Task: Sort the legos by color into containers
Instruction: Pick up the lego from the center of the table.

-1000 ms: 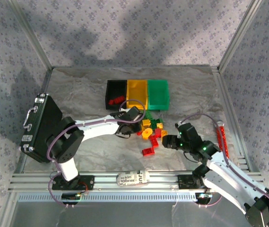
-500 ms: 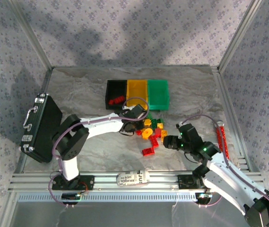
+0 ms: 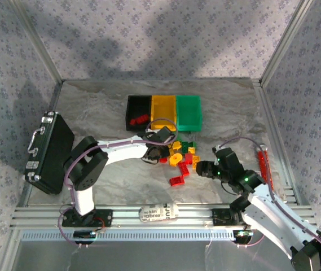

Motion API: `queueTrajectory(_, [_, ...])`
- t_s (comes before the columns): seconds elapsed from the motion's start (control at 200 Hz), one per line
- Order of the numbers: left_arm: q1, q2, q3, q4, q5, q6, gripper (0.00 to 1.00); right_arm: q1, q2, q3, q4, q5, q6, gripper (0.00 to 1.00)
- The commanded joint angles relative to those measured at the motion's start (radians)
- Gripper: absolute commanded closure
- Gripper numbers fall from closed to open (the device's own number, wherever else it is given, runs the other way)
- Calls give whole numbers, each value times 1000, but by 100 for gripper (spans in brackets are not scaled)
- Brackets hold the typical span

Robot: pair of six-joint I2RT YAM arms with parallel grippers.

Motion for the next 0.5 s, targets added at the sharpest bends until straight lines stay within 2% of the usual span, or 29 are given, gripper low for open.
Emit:
queueTrajectory(0.0, [-9,9,-14,-23,8,20,64,-9,-9,-6,-33,-10,-3,27])
queueTrajectory(0.185, [-10,23,-12,-31,13,31,67,-13,-11,-3,-40,-12,-6,27])
queueTrajectory(0.315, [-11,18,-18,-39,13,38,60,-16,-16,-7,-38,-14,-6,27])
queueTrajectory(0.495, [-21,11,-1,-61,0,52,56,-19,-19,-12,-35,-18,-4,27])
